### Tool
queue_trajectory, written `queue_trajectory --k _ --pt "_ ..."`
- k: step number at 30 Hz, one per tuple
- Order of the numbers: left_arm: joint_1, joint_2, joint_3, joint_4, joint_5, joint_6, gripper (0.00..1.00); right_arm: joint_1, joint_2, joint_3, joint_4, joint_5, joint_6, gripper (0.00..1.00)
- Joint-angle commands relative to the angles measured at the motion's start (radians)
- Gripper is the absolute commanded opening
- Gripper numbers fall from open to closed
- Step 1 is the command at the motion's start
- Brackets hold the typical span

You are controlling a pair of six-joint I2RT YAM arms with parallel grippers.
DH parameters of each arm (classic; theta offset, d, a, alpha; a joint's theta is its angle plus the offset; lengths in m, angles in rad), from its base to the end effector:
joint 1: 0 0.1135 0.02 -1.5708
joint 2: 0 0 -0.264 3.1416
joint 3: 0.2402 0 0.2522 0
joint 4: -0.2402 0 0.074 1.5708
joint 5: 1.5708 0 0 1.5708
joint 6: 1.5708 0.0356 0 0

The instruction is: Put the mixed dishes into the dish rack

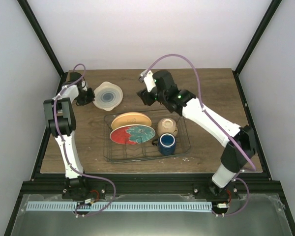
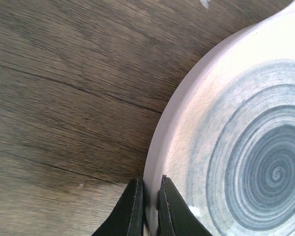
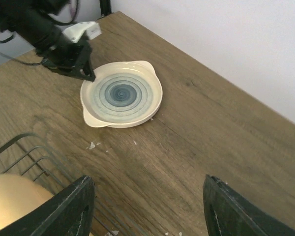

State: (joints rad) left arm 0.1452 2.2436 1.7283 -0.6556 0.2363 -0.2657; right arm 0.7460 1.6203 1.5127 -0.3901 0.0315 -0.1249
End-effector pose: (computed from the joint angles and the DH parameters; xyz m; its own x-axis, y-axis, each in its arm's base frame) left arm 0.4658 0.0597 0.1514 -0.8662 -0.3847 -0.3190 -0.2880 0.9060 -0.3103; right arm 0.2794 0.2566 0.3582 -0.2659 -0.4153 -0.8700 -0.6966 0.7066 -0.1244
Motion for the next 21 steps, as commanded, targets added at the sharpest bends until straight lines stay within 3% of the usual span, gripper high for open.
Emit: queue_trajectory --k 1,5,9,13,21 --pt "-0.003 -0.006 -0.051 0.016 0.16 -0.023 0.0 -0.154 0.102 0.091 -0.047 -0.242 0.201 0.61" --pt "0.003 -0.03 -0.052 0.036 0.226 -0.034 0.0 -0.259 0.245 0.203 -0.08 -0.451 0.285 0.63" --pt "0.008 -0.052 -0.063 0.063 0.289 -0.049 0.0 -0.276 0.411 0.396 -0.168 -0.568 0.28 0.72" --pt "0.01 -0.07 -0.082 0.096 0.32 -0.071 0.0 -0.281 0.553 0.573 -0.234 -0.664 0.299 0.73" --pt "0.007 -0.105 -0.096 0.146 0.36 -0.106 0.0 -0.3 0.697 0.653 -0.162 -0.819 0.384 0.75"
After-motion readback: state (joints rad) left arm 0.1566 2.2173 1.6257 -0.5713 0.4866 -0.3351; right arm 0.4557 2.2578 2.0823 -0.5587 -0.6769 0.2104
